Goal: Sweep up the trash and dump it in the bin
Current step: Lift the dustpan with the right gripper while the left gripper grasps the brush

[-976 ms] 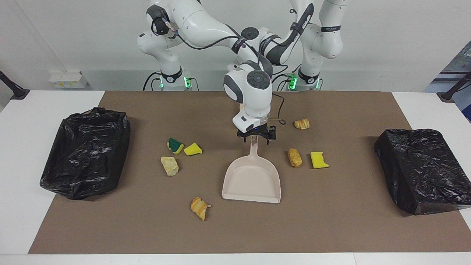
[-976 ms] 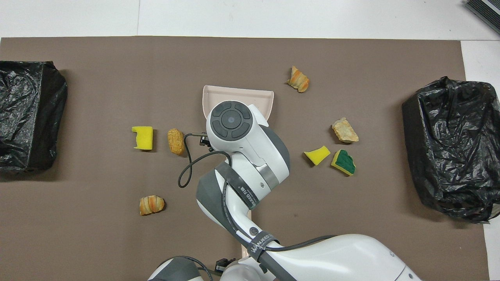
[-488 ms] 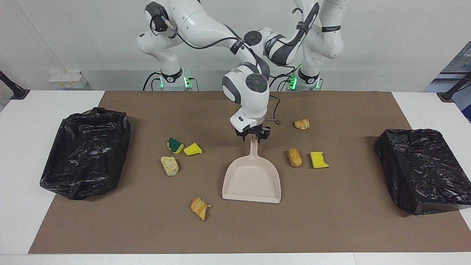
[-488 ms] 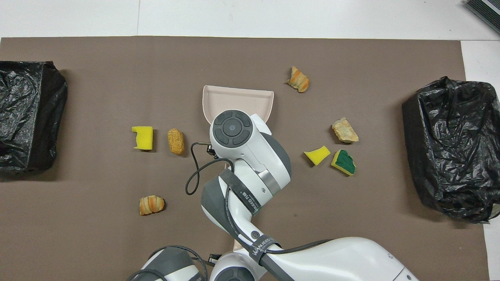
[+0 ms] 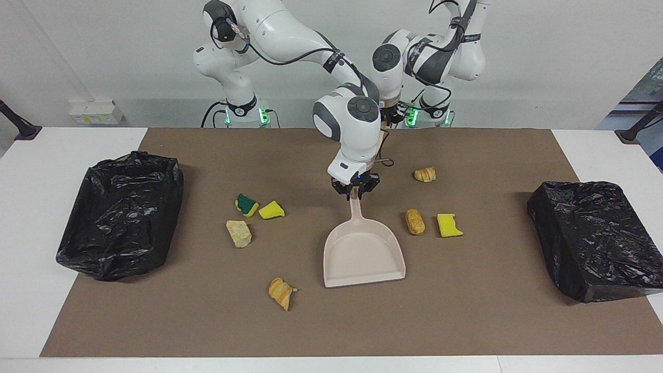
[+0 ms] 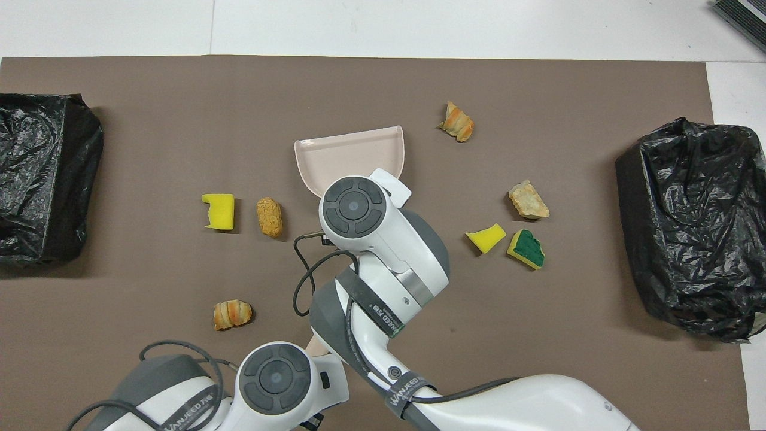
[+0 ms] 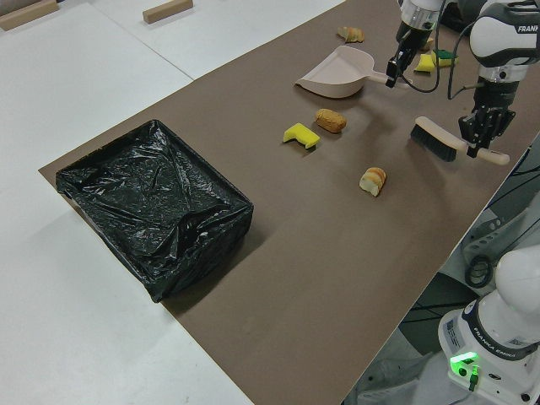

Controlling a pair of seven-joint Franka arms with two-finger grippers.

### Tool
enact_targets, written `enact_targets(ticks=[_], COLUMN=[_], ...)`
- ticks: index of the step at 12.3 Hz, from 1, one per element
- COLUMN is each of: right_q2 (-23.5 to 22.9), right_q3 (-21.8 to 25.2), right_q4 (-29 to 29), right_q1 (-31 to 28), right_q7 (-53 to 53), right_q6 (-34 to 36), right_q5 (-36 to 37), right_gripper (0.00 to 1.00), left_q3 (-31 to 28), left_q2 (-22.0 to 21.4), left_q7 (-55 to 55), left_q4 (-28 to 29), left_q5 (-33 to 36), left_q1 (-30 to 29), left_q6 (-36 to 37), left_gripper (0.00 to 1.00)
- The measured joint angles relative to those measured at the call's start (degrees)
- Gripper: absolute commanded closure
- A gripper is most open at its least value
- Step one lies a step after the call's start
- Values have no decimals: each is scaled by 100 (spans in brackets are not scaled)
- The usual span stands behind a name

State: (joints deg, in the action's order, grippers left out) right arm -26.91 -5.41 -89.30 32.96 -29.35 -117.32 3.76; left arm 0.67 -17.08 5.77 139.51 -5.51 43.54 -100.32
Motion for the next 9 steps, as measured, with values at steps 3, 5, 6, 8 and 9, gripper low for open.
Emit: enact_targets(ticks=[3, 5, 6, 8, 9], right_q2=[252, 352, 374, 416, 439], right_q3=[18, 20, 22, 25, 27], right_q4=[1, -3, -5, -18, -54], right_q1=[-414, -678, -740, -970, -1132], right_q7=[2138, 3728, 4472, 5770, 6590], right_q6=[66, 437, 639, 908, 950], right_q5=[18, 14, 13, 23, 24], right_gripper=[100, 100, 100, 100, 100], left_q3=[1, -1, -2, 0, -2], left_q2=[-207, -303, -317, -315, -301], left_q7=[-1560, -2543, -2955, -3618, -4018], left_q4=[334, 461, 498, 535, 562], left_q5=[388, 499, 612, 756, 779], left_q1=[-553, -1106, -1385, -1947, -2278], left_q6=[18, 17, 6, -162, -339], left_gripper=[100, 100, 100, 100, 100])
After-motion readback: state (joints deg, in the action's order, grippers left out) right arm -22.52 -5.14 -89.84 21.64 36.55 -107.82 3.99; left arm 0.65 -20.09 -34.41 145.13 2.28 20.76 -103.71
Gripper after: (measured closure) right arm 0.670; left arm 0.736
